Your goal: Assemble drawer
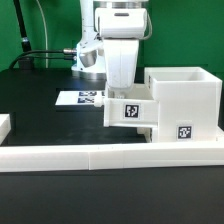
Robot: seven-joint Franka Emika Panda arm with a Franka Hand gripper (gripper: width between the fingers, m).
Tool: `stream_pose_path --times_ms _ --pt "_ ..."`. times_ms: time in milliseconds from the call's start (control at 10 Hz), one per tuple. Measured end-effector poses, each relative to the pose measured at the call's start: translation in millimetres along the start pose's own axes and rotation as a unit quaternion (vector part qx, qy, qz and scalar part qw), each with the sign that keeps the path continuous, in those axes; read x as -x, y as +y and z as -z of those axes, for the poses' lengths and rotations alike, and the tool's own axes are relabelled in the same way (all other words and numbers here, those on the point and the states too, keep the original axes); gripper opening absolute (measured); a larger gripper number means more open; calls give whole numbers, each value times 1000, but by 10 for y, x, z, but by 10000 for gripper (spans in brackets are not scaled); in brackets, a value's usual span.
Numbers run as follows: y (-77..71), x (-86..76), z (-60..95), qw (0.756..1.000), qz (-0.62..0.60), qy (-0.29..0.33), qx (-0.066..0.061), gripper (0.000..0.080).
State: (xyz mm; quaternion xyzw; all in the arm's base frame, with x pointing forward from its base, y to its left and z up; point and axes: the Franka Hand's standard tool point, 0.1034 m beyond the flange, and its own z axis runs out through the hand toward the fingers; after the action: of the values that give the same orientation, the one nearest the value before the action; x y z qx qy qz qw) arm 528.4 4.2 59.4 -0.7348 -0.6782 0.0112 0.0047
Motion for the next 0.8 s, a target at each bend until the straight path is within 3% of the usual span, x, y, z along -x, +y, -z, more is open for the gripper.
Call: stream_pose_path --times_ms 400,800 --pt "13 -7 -7 1000 24 -3 -12 42" --pt "26 6 -6 1000 22 -2 -8 42"
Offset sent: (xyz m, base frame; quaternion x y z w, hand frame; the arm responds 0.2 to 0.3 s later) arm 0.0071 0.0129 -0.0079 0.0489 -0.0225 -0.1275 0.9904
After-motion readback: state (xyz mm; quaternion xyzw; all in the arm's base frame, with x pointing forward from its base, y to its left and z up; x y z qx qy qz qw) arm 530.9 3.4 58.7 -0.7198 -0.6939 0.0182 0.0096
